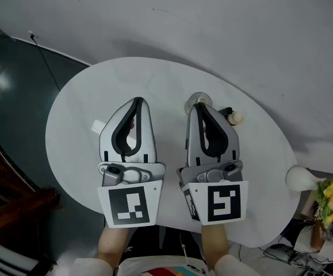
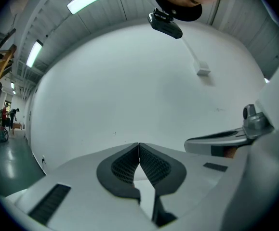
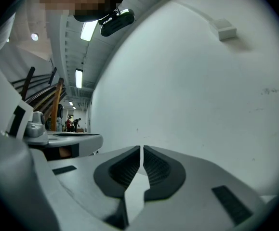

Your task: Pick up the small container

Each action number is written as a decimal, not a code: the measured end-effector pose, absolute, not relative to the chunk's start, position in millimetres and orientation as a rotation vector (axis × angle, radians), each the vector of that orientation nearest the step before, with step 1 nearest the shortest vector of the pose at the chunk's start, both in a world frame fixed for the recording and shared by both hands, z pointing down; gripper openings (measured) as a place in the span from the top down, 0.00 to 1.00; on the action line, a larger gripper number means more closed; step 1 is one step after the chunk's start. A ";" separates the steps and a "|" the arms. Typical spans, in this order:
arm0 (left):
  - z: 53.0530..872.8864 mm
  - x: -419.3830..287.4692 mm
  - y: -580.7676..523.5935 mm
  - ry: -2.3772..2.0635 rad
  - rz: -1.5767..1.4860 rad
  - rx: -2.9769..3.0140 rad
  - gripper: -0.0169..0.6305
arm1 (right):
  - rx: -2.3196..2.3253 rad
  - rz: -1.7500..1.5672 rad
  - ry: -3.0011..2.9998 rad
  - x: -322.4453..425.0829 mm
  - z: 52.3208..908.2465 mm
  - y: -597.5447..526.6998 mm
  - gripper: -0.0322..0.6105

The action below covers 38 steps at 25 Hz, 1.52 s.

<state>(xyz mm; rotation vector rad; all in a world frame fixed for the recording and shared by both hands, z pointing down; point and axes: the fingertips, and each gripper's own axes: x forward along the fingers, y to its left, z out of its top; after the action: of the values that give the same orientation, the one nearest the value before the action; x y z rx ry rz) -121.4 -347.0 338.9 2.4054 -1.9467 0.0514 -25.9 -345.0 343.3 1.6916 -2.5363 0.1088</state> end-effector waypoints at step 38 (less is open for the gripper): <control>453.8 -98.2 -362.2 -1.796 0.233 2.332 0.95 | 1.853 0.457 -2.141 18.0 507.5 -396.1 0.43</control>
<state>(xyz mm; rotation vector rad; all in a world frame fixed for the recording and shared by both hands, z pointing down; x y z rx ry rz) -98.2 -362.2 453.8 2.3315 -1.7957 0.2328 18.0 -396.1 507.5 1.8526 -2.1411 0.4569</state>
